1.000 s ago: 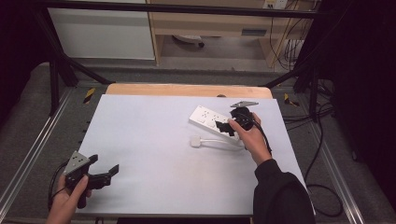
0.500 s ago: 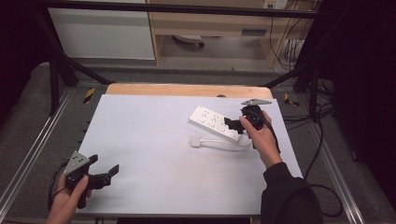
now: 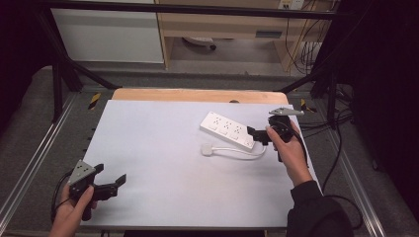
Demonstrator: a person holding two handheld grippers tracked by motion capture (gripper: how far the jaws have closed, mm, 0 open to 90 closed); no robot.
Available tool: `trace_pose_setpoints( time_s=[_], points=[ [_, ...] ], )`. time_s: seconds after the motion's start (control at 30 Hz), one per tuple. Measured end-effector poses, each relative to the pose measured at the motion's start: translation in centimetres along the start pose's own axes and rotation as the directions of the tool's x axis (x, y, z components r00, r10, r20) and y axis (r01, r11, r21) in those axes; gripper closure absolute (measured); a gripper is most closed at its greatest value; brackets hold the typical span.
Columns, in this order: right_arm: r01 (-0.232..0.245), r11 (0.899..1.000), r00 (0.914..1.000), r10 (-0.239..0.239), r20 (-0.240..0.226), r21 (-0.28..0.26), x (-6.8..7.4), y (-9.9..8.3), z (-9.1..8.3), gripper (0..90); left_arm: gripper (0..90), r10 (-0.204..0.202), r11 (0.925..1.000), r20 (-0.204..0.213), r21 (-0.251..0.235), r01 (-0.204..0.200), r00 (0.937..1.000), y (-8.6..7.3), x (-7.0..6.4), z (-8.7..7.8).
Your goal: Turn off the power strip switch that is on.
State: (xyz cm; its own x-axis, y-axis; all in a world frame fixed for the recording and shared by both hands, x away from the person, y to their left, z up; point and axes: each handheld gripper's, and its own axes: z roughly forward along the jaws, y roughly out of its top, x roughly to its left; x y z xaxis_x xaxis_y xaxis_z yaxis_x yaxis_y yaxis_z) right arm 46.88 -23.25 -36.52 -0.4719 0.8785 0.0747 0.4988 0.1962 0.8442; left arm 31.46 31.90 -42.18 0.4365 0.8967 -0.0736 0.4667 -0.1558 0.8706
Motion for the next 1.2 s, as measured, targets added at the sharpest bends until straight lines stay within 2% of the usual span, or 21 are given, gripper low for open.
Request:
trace_pose_setpoints(
  time_s=[0.37, 0.77, 1.2],
  points=[
    [-0.016, 0.999, 0.9996, 0.015, -0.024, -0.040, -0.8, -1.9, -2.7, 4.1, 6.4, 0.001, 1.0000, 0.003, 0.004, -0.001, 1.0000, 0.0, 0.0, 0.1],
    [-0.013, 0.998, 0.9998, 0.014, 0.012, -0.067, -1.2, -4.0, -4.6, 3.0, 6.4, 0.005, 1.0000, 0.000, 0.005, -0.005, 1.0000, 0.0, 0.0, 0.1],
    [-0.036, 0.995, 0.9987, 0.039, 0.033, -0.089, -1.8, -6.2, -6.3, 3.0, 6.3, 0.004, 1.0000, 0.000, 0.007, -0.004, 1.0000, 0.0, -0.1, 0.0]
  ],
)
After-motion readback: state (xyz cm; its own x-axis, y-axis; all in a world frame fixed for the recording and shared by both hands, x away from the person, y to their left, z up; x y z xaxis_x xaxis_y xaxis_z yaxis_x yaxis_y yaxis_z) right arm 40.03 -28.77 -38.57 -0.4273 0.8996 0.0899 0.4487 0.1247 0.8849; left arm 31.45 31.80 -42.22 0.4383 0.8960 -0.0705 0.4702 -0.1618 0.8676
